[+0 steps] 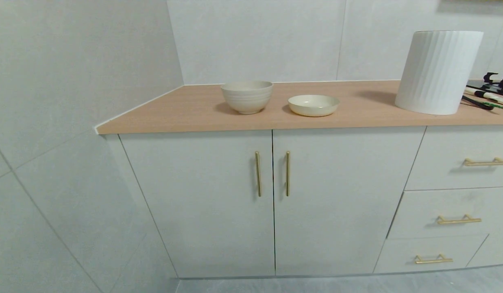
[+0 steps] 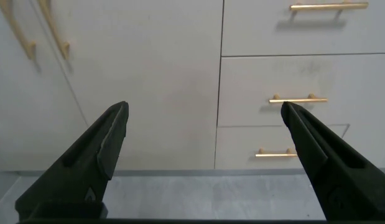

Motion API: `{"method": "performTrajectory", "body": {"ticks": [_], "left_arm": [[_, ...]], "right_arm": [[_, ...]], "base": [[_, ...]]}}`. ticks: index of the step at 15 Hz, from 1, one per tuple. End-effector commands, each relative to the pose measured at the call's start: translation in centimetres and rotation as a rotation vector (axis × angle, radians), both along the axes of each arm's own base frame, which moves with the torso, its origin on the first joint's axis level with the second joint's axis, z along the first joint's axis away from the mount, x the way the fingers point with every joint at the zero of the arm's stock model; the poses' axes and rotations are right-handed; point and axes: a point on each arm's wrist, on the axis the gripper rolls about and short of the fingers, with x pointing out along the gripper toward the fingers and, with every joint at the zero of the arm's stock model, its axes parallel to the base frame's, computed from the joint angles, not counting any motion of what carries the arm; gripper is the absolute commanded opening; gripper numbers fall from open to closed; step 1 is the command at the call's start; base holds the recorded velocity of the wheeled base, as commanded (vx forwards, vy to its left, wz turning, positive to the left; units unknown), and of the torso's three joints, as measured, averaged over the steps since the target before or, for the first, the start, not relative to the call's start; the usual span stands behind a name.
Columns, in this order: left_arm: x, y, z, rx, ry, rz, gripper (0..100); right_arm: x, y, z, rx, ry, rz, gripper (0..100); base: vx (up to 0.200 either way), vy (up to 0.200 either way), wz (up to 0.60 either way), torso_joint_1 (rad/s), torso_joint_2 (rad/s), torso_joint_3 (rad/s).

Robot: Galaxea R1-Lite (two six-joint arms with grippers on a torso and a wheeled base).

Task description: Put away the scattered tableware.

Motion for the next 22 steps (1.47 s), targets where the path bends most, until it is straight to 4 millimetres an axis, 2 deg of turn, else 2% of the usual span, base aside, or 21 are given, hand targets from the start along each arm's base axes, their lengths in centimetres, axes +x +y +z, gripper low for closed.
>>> {"method": "performTrajectory", "body": {"ticks": [1,12,13,14,16,17,19,22], "left_arm": [[0.0,0.0,0.0,0.000,0.000,0.000,100],[0.0,0.0,0.0,0.000,0.000,0.000,100],[0.0,0.0,0.0,0.000,0.000,0.000,100],[0.0,0.0,0.0,0.000,0.000,0.000,100],[0.0,0.0,0.0,0.000,0.000,0.000,100],[0.0,0.0,0.0,0.000,0.000,0.000,100],[0.0,0.0,0.0,0.000,0.000,0.000,100],[0.0,0.0,0.0,0.000,0.000,0.000,100]], "right_arm": [[0.0,0.0,0.0,0.000,0.002,0.000,100],[0.0,0.0,0.2,-0.002,-0.009,0.000,100],[-0.9,0.0,3.1,0.028,-0.105,0.025,100],[-1.2,0.1,5.1,0.065,-0.116,0.073,100],[-0.4,0.2,6.4,0.039,-0.033,0.148,100],[1.8,0.4,7.9,0.042,0.104,0.242,100],[3.7,0.8,8.6,0.049,0.206,0.370,100],[6.2,1.3,10.2,0.051,0.278,0.443,100]], "base": [[0.000,0.000,0.00,0.000,0.00,0.000],[0.000,0.000,0.00,0.000,0.00,0.000],[0.000,0.000,0.00,0.000,0.00,0.000],[0.000,0.000,0.00,0.000,0.00,0.000],[0.000,0.000,0.00,0.000,0.00,0.000],[0.000,0.000,0.00,0.000,0.00,0.000],[0.000,0.000,0.00,0.000,0.00,0.000],[0.000,0.000,0.00,0.000,0.00,0.000]]}}
